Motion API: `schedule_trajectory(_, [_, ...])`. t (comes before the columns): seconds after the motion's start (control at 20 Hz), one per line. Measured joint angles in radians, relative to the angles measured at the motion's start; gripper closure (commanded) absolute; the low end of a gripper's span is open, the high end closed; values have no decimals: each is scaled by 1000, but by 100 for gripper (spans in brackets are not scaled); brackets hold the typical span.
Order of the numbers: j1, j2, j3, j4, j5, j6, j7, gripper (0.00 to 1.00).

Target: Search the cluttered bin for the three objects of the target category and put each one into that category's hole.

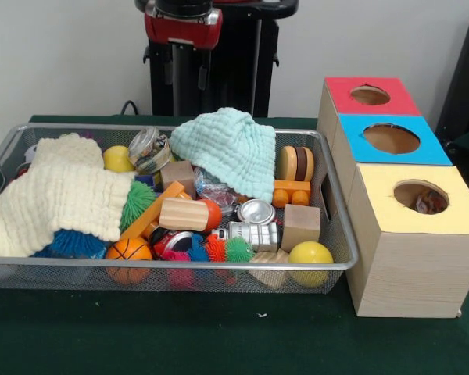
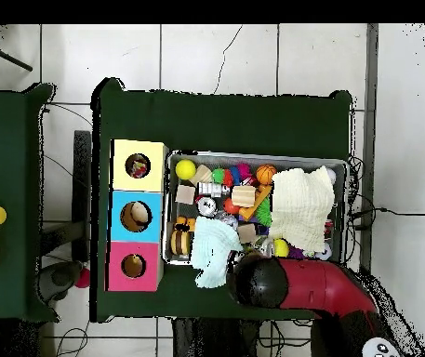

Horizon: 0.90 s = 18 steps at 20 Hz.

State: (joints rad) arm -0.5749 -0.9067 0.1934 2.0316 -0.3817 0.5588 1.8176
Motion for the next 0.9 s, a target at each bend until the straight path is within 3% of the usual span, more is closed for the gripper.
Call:
schedule_trajectory(0.4, [1, 43, -5, -2, -37, -54, 0, 0])
schedule_trajectory(0.9, [-13, 173, -26, -29, -187, -149, 0, 0])
